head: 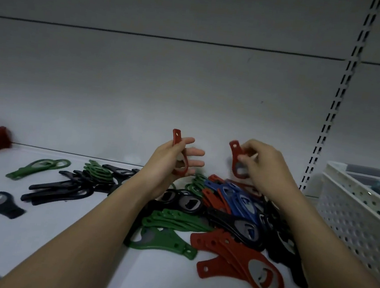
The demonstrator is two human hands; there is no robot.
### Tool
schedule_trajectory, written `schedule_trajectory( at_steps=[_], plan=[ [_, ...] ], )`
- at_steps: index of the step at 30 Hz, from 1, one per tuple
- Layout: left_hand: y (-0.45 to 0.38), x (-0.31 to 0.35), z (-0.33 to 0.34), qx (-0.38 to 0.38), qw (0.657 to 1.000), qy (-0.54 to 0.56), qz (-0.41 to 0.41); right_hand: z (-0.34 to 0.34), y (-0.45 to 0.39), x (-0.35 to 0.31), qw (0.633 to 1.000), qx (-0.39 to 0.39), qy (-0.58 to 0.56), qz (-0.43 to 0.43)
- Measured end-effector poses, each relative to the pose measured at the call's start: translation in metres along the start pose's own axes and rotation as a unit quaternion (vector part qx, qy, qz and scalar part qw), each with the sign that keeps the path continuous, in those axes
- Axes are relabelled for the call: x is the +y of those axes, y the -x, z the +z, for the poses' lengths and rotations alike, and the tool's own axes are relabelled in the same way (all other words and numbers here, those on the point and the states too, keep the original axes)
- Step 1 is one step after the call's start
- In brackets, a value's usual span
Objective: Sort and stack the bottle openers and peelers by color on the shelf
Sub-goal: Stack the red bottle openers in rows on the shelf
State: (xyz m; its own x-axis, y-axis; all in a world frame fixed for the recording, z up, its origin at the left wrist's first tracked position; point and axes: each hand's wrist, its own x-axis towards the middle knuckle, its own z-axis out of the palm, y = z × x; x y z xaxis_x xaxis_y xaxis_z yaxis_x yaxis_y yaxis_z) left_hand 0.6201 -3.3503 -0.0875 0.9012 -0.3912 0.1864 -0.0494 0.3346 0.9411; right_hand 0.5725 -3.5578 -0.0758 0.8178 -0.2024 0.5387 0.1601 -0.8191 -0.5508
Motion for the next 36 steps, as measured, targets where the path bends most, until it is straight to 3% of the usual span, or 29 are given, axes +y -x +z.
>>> schedule_trajectory(
  at_steps=[4,7,10,17,24,30,36],
  plan=[
    [0.005,0.003,0.001,-0.041,0.999,-0.014,-0.013,0.003,0.007,-0.031,0.962,-0.009,-0.272,0.025],
    [0.012,0.006,0.006,-0.124,0.99,-0.022,-0.07,0.009,0.014,-0.04,0.938,-0.044,-0.339,0.065],
    [0.016,0.001,0.011,-0.181,0.978,-0.051,-0.09,0.022,0.017,-0.038,0.97,-0.03,-0.239,0.042],
    [0.007,0.002,0.005,-0.076,0.996,-0.009,-0.041,0.014,0.006,-0.015,0.988,0.014,-0.139,0.061],
    [0.006,0.004,0.003,-0.057,0.998,-0.024,-0.03,0.007,0.003,0.016,0.986,-0.085,0.122,0.069],
    [0.007,0.004,0.003,-0.057,0.997,-0.025,-0.038,0.007,0.004,0.021,0.964,-0.182,0.178,0.078],
    [0.007,0.004,0.003,-0.056,0.997,-0.015,-0.044,0.007,0.005,0.022,0.953,-0.215,0.2,0.077]
  ],
)
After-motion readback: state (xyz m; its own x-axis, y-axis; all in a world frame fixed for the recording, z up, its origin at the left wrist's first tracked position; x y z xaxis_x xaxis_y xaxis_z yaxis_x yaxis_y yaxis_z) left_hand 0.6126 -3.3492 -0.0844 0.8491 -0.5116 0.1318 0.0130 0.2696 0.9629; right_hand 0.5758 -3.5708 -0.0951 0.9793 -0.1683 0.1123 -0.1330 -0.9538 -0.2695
